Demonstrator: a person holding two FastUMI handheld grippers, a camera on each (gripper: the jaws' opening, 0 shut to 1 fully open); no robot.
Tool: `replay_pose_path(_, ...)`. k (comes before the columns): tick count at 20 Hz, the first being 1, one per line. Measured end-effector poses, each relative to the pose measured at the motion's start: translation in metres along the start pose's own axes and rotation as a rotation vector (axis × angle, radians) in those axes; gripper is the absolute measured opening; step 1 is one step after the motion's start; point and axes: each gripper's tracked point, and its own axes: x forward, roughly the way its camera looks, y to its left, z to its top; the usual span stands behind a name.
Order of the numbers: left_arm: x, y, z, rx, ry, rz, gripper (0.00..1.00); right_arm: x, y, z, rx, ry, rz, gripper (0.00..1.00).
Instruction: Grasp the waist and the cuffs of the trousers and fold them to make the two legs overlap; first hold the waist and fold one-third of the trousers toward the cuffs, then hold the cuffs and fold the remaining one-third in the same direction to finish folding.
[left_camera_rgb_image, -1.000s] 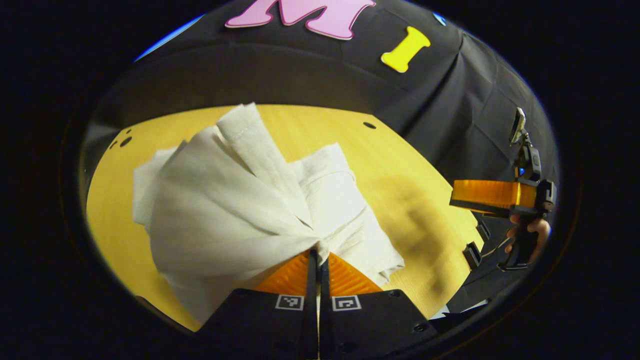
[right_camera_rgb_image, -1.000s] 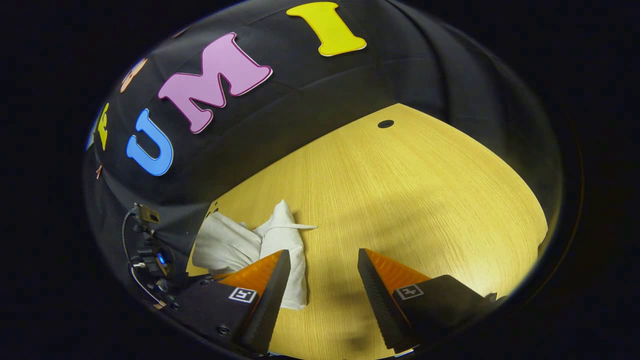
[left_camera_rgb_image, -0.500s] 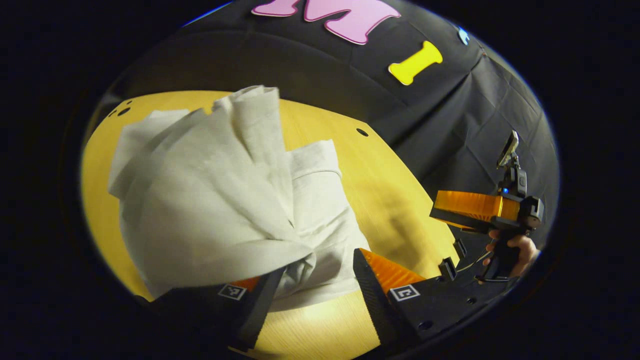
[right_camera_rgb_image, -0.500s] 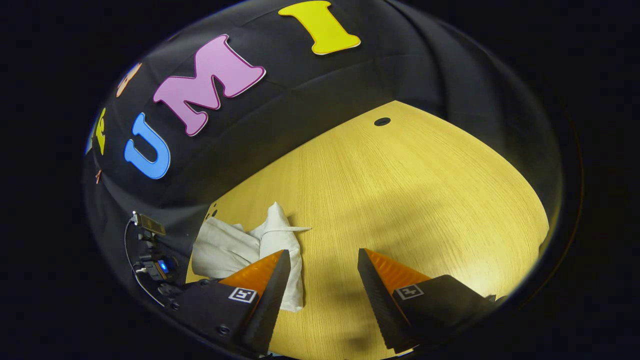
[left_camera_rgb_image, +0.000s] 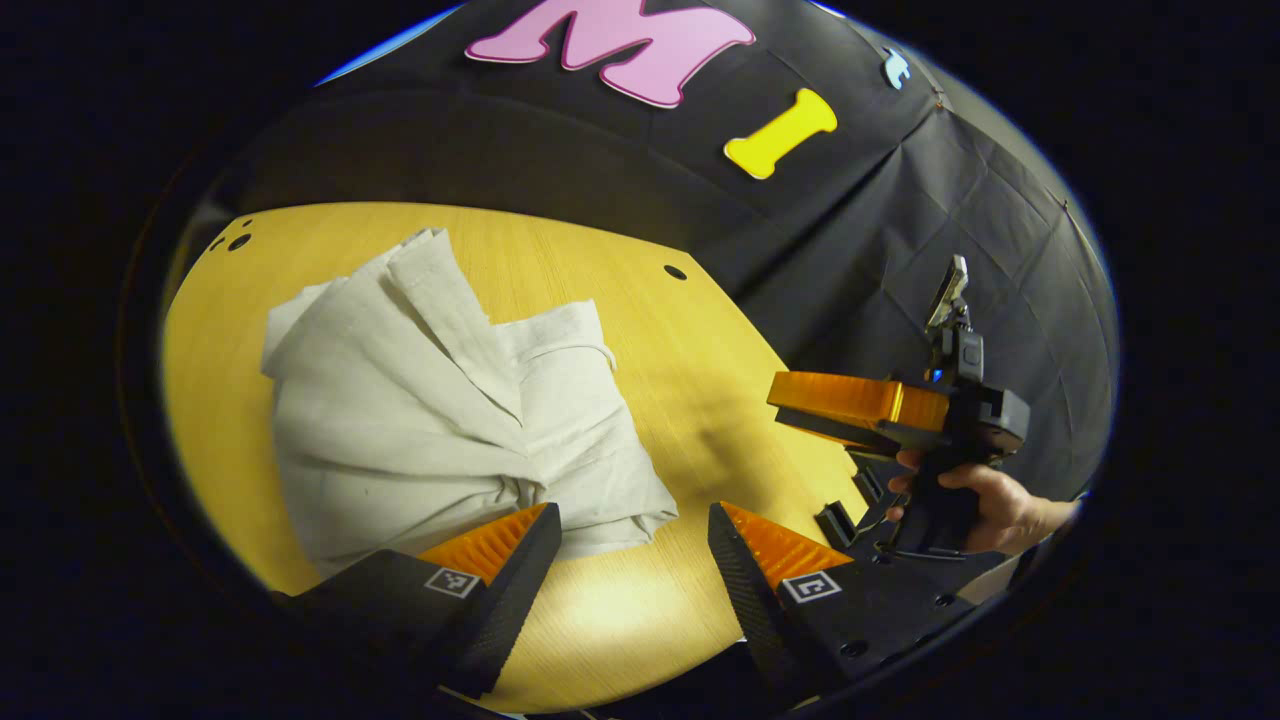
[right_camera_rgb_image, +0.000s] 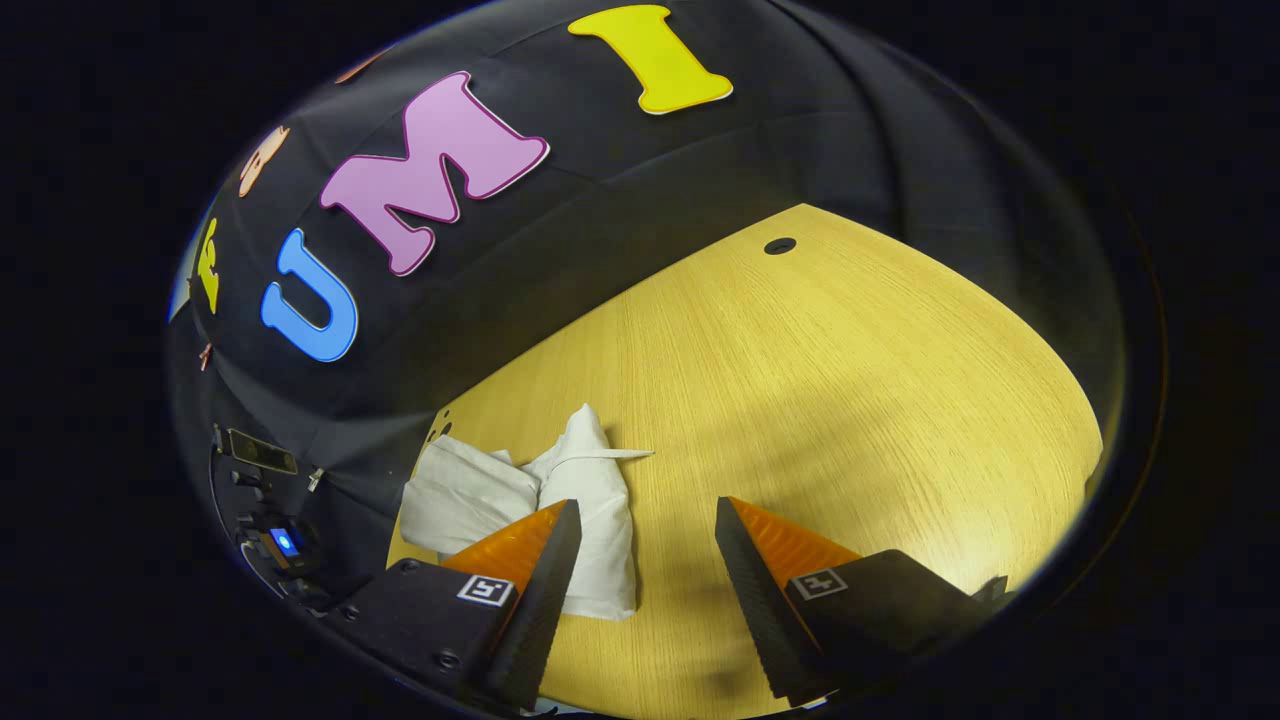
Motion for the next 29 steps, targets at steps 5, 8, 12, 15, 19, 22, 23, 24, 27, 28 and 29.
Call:
replay_pose_path(5, -0.059, 0.022, 0.035, -0.064, -0.138, 0.069, 0.94, -0.012, 0.027, -0.007, -0.01, -0.002, 0.04, 0.84)
replay_pose_path(8, -0.093, 0.043, 0.059, -0.134, -0.261, 0.12, 0.94, -0.018, 0.048, -0.011, -0.015, 0.007, 0.071, 0.84)
replay_pose_path(12, -0.136, 0.075, 0.076, -0.226, -0.404, 0.196, 0.93, -0.024, 0.078, -0.009, -0.039, 0.017, 0.116, 0.84)
replay_pose_path(15, -0.153, 0.093, 0.07, -0.264, -0.434, 0.241, 0.94, -0.028, 0.098, -0.011, -0.058, 0.023, 0.147, 0.84)
replay_pose_path(19, -0.168, 0.101, 0.062, -0.284, -0.435, 0.281, 0.93, -0.027, 0.105, -0.024, -0.116, 0.08, 0.141, 0.84)
replay_pose_path(22, -0.166, 0.107, 0.049, -0.298, -0.425, 0.309, 0.93, -0.024, 0.107, -0.028, -0.116, 0.098, 0.113, 0.84)
replay_pose_path(23, -0.167, 0.108, 0.042, -0.301, -0.414, 0.315, 0.93, -0.022, 0.108, -0.03, -0.116, 0.1, 0.105, 0.84)
replay_pose_path(24, -0.171, 0.114, 0.036, -0.302, -0.405, 0.32, 0.94, -0.021, 0.111, -0.032, -0.115, 0.108, 0.103, 0.84)
replay_pose_path(27, -0.177, 0.113, 0.028, -0.29, -0.392, 0.315, 0.94, -0.019, 0.119, -0.036, -0.135, 0.11, 0.102, 0.84)
replay_pose_path(28, -0.179, 0.112, 0.027, -0.286, -0.392, 0.313, 0.94, -0.019, 0.121, -0.037, -0.14, 0.104, 0.098, 0.84)
replay_pose_path(29, -0.181, 0.114, 0.026, -0.283, -0.395, 0.311, 0.94, -0.019, 0.124, -0.037, -0.139, 0.097, 0.097, 0.84)
